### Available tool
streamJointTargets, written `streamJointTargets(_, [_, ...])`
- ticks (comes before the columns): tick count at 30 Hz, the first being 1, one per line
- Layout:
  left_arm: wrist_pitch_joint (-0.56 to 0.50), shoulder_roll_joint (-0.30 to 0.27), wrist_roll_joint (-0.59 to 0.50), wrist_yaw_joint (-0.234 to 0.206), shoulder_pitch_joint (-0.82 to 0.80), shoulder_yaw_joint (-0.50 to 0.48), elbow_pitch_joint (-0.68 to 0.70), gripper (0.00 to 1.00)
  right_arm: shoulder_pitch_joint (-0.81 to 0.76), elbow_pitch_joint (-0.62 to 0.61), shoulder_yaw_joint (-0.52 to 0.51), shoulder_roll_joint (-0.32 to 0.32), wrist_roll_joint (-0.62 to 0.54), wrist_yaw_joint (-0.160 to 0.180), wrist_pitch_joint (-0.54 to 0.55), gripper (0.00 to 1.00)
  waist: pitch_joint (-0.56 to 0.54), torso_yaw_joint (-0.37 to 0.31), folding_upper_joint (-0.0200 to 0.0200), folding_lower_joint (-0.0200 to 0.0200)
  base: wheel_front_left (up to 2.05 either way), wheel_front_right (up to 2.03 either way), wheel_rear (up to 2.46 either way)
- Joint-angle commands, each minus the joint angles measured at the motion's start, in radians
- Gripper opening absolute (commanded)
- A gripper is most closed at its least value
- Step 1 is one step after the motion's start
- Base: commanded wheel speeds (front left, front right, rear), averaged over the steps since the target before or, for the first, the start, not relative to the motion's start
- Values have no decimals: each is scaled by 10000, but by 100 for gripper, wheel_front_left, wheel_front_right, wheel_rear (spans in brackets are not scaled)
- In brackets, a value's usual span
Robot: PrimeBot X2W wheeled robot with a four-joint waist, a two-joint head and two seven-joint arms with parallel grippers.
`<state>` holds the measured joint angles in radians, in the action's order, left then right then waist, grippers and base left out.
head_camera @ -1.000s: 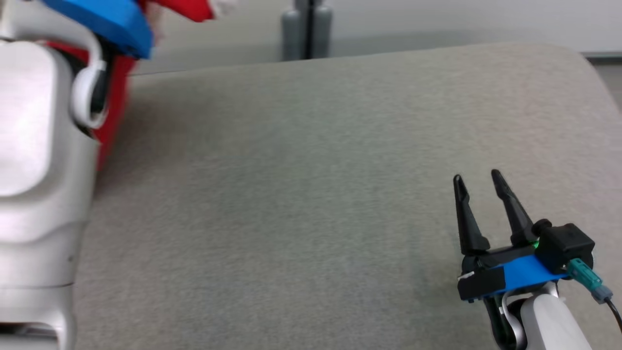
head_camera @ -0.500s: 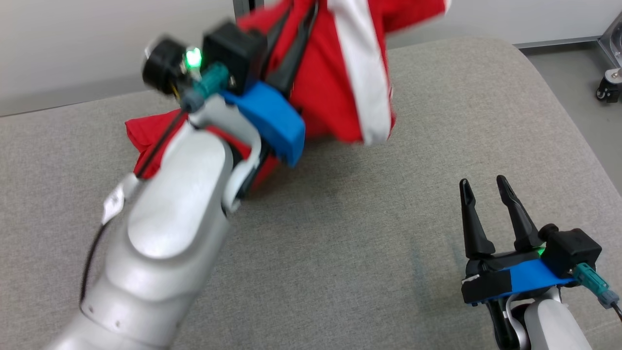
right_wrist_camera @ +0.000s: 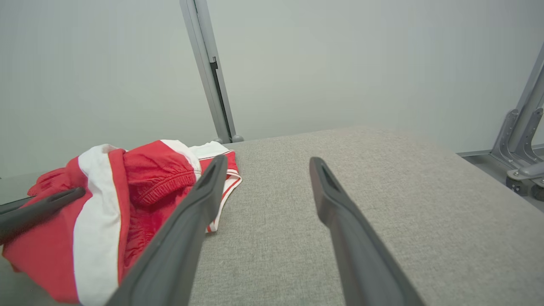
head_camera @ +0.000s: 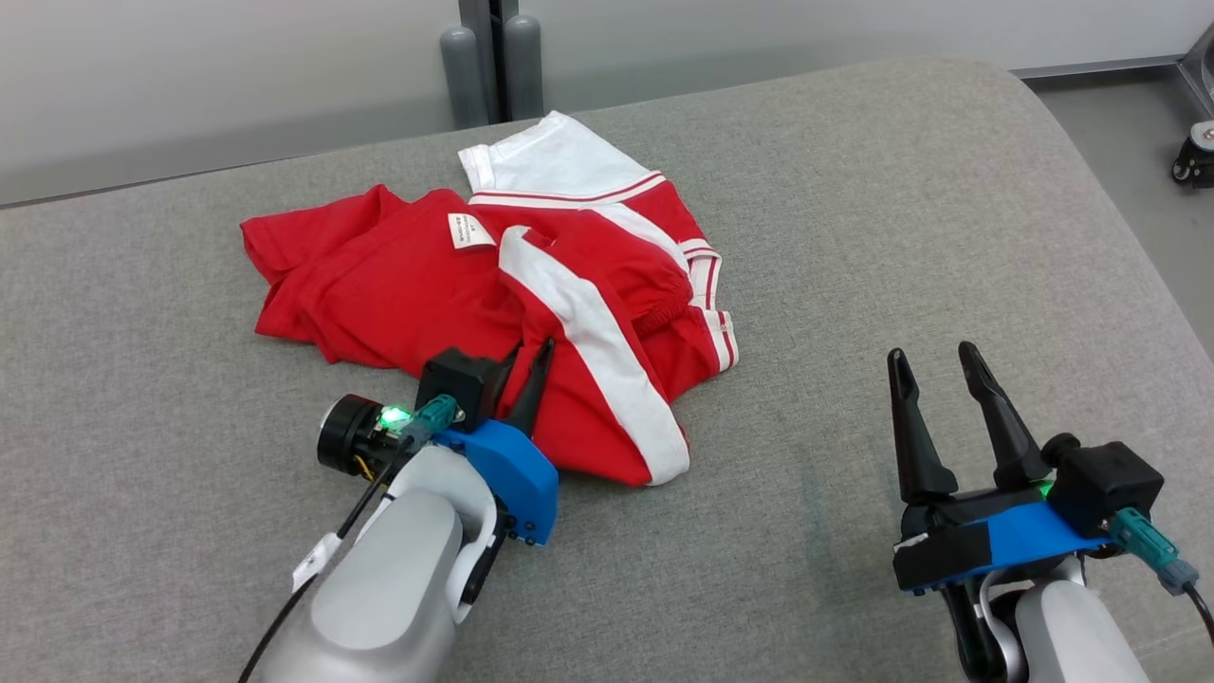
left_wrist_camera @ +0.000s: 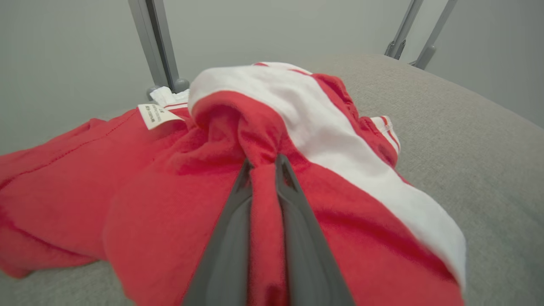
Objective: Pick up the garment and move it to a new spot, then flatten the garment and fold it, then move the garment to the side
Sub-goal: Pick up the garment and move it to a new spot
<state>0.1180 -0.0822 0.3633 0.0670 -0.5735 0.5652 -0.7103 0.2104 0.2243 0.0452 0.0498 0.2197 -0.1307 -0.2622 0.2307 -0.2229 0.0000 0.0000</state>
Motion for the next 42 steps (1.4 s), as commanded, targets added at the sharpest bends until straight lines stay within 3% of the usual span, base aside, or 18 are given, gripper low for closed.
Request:
streamJointTargets(1, [273,64,-84,-71,31,123,-212,100,101,63,0,12,13,-2,-40,100,-11,8,0,0,0,0,0])
streamJointTargets(8, [1388,117,-239,-470,-357,-94,-143,100,-116,194,-56,10,-120,-2,-41,100,-303,272,0,0,0,0,0])
streamJointTargets(13, [1472,-244,-619,-1031,98,-592,1081,100,-211,155,-148,15,-223,-2,-41,100,-448,676,0,0,0,0,0])
streamJointTargets(22, [1474,-1146,-1028,-1755,2073,-2518,3746,100,-357,130,-163,16,-338,-2,-39,100,-651,1328,0,0,0,0,0])
streamJointTargets(28, [1476,-1251,-1409,-2015,3585,-3904,5150,100,-478,201,-167,16,-396,-2,-39,100,-811,1649,0,0,0,0,0])
streamJointTargets(33, [1476,-1046,-1659,-2028,4688,-4845,5712,100,-627,269,-312,18,-472,-2,-40,100,-1019,1894,0,0,0,0,0])
streamJointTargets(42, [1477,-471,-1741,-1338,5958,-5720,5424,100,-998,533,-488,16,-639,-2,-40,100,-1431,2216,0,0,0,0,0])
